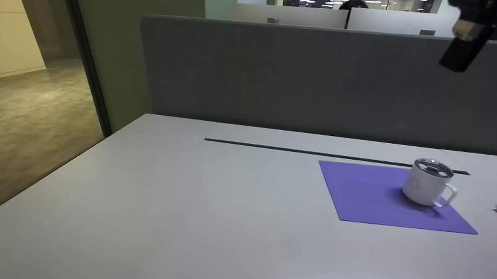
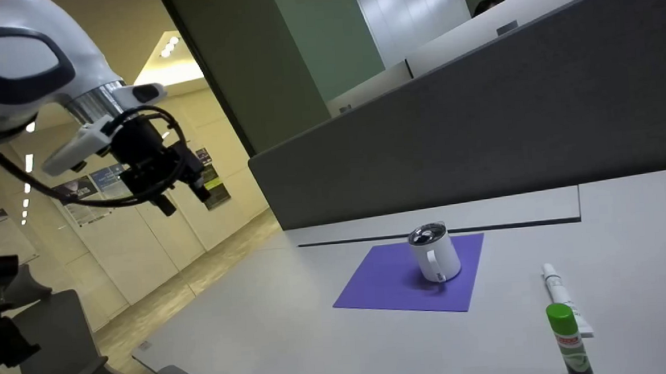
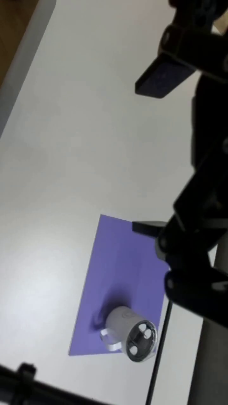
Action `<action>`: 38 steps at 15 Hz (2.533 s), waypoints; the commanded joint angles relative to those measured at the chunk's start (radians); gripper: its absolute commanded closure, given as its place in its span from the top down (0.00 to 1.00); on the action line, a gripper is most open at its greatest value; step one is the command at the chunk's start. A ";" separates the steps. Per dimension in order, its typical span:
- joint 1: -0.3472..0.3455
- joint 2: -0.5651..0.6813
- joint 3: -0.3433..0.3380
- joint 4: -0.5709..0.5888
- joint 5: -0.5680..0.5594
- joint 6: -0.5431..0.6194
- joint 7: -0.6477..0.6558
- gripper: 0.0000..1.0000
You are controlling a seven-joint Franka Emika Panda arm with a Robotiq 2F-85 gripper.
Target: Move the object in the cup
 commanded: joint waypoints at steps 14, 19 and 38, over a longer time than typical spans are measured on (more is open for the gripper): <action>-0.196 1.001 -0.103 0.639 -0.322 0.253 -0.378 0.24; -0.208 1.149 -0.124 0.816 -0.449 0.126 -0.362 0.00; -0.218 1.205 -0.178 0.800 -0.653 0.298 -0.334 0.00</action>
